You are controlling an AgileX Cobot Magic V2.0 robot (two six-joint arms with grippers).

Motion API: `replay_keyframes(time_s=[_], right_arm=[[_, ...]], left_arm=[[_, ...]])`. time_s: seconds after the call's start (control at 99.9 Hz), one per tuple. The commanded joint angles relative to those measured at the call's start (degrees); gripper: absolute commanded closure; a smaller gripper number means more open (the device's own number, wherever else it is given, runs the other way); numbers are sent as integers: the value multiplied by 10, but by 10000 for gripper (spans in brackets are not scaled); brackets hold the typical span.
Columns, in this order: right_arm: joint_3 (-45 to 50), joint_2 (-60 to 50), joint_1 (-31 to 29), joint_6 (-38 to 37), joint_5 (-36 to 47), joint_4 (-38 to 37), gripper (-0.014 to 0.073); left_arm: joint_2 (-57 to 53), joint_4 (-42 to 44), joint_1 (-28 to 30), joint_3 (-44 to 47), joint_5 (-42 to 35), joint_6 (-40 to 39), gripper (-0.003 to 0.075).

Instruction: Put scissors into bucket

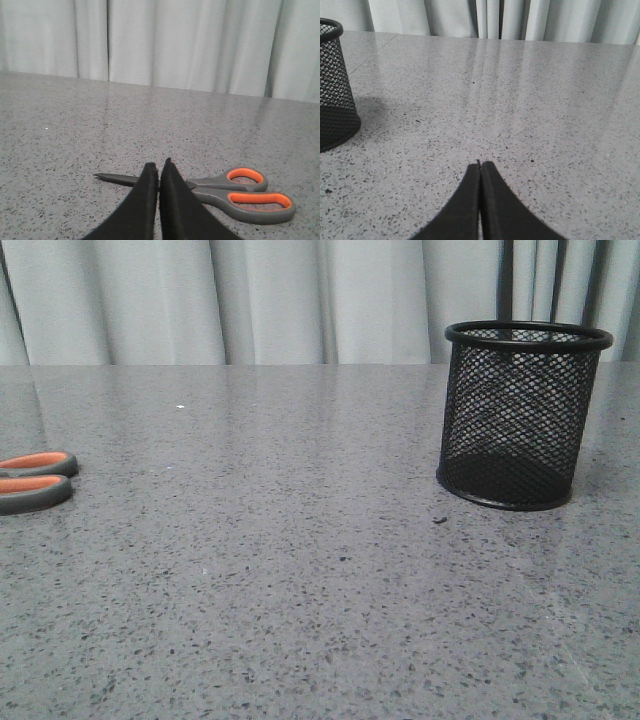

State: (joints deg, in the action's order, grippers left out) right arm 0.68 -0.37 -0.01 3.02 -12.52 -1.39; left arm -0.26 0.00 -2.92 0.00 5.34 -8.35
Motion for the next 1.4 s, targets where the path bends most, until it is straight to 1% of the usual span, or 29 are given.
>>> replay_keyframes(time_s=[0.0, 1.071, 1.391], right_arm=[[14, -12, -2, 2, 42, -5, 664], [14, -12, -2, 2, 51, -5, 664], [14, -12, -2, 2, 106, 0, 664]], left_arm=[[-15, -4, -5, 10, -44, -4, 741], [-15, 0, -5, 10, -42, -3, 741], [-15, -6, -5, 10, -43, -3, 741]])
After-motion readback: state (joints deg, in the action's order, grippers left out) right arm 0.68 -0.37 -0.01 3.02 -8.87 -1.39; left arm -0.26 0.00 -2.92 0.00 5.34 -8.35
